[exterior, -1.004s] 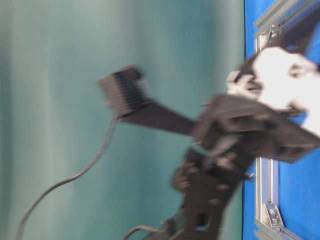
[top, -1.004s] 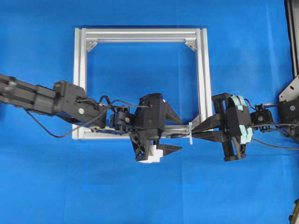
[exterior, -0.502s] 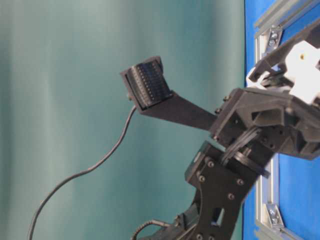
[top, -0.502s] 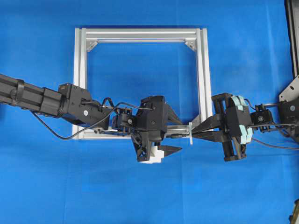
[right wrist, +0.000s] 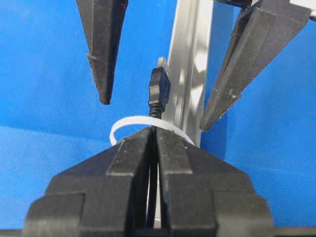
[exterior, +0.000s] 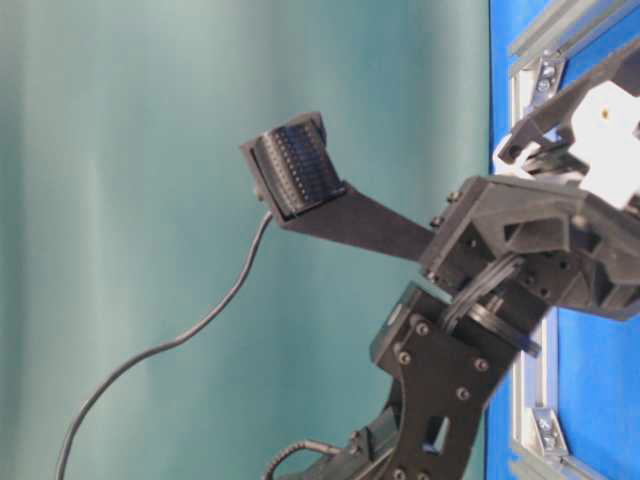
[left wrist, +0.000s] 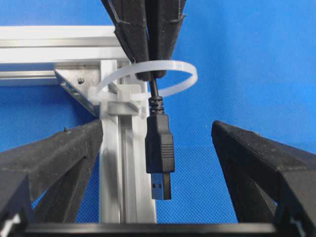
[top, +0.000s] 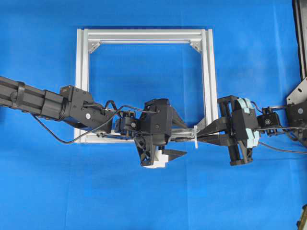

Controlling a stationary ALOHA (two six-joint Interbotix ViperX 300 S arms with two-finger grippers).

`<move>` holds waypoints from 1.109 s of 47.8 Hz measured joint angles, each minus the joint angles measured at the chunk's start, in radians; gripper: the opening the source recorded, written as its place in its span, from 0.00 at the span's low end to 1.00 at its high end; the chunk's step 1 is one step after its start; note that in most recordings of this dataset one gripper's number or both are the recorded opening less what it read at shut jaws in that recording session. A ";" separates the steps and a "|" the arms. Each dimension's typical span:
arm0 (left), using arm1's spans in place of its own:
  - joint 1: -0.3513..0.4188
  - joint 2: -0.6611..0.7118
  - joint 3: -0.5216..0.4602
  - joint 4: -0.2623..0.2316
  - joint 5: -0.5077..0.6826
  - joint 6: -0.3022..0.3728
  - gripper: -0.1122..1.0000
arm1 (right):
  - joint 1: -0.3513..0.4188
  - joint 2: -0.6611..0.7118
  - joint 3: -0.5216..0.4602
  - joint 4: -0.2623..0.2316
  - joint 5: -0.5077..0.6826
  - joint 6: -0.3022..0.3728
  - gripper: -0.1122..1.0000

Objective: Insert the wire through the string loop located on the right side.
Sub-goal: 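Close the left gripper on the USB plug beyond the loop, then open the right gripper to release the cable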

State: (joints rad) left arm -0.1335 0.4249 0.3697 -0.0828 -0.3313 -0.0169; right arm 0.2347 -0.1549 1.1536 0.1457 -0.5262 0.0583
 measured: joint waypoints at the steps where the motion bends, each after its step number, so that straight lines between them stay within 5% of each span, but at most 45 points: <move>1: 0.000 0.000 0.000 -0.002 -0.002 0.002 0.88 | 0.000 0.000 0.000 0.002 -0.002 0.000 0.07; 32: -0.005 0.000 0.000 -0.002 0.000 0.002 0.82 | 0.000 0.000 0.000 0.002 0.000 0.000 0.07; 35: -0.003 0.000 0.000 -0.002 0.000 0.000 0.74 | 0.000 0.000 0.000 0.000 0.000 0.000 0.07; 45: -0.003 0.000 -0.009 0.000 0.000 0.002 0.21 | 0.000 0.000 0.000 0.000 0.000 0.000 0.07; 53: -0.002 0.000 -0.009 -0.002 -0.002 0.002 0.18 | 0.000 0.000 0.000 0.000 0.000 0.000 0.07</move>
State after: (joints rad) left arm -0.1350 0.4249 0.3605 -0.0844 -0.3329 -0.0153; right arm 0.2347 -0.1549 1.1536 0.1457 -0.5262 0.0583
